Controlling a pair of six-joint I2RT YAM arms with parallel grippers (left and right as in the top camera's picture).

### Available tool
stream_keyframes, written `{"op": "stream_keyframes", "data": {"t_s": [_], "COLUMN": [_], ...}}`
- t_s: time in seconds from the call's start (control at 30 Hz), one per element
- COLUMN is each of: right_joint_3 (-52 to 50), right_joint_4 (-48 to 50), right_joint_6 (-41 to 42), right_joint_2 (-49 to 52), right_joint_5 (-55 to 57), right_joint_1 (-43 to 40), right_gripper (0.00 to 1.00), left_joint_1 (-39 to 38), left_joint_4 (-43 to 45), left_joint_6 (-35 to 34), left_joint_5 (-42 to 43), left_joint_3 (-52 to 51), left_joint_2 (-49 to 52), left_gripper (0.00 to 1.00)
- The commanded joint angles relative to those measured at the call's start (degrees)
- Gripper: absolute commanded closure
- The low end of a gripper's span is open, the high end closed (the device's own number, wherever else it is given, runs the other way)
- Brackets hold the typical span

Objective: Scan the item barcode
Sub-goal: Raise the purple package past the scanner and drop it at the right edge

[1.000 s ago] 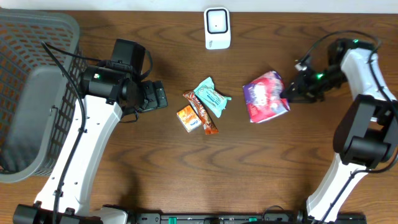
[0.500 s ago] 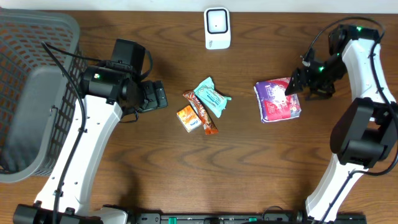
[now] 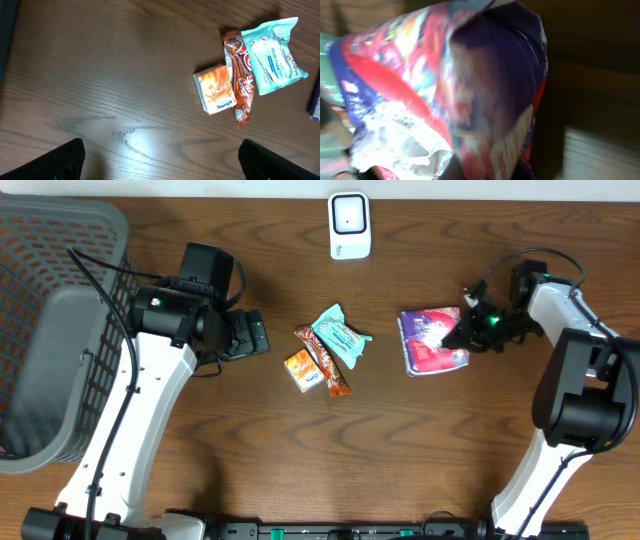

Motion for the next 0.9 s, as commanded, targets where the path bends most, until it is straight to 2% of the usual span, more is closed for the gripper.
{"op": "stream_keyframes", "data": {"t_s": [0.0,0.07,0.13,0.3,0.43,0.5,0.57,0.63,0.83,0.87], "right_joint_3": [-0.94,-0.44,0.02,1.95,2.21,2.21,2.29,2.75,4.72,5.09], "right_joint_4": [0.37,2.99,6.78,26.86,45.62,57.42,64.41,68.26,68.37,68.39], "right_joint_6": [4.37,7.06,10.23,32.30,49.68,55.76,59.21,60.76,60.70,60.70], "right_joint_2": [0.33,0.26,0.24,0.24,0.24,0.24,0.24,0.24,0.24,0.24], "right_joint_5": [-15.34,-27.26,-33.33,-33.03,-22.80,-14.69,-7.76,0.09,26.75,28.44], "right_joint_1": [4.31,5.66,6.45,9.18,13.00,15.76,17.75,19.47,24.90,25.31], "right_gripper": [0.99,0.99,0.99,0.99,0.99,0.99,0.99,0.99,0.99,0.99], "left_joint_1": [0.17,0.17,0.17,0.17,0.17,0.17,0.17,0.17,0.17,0.17], "left_joint_4": [-0.17,-0.17,-0.17,-0.17,-0.17,-0.17,-0.17,-0.17,-0.17,-0.17], "left_joint_6": [0.94,0.94,0.94,0.94,0.94,0.94,0.94,0.94,0.94,0.94], "left_joint_5": [-0.94,-0.94,-0.94,-0.94,-0.94,-0.94,-0.94,-0.94,-0.94,-0.94], "left_joint_3": [0.42,0.42,0.42,0.42,0.42,0.42,0.42,0.42,0.42,0.42], "left_joint_2": [0.39,0.39,0.39,0.39,0.39,0.39,0.39,0.39,0.39,0.39], "left_gripper": [0.02,0.02,0.02,0.02,0.02,0.02,0.02,0.02,0.02,0.02]}}
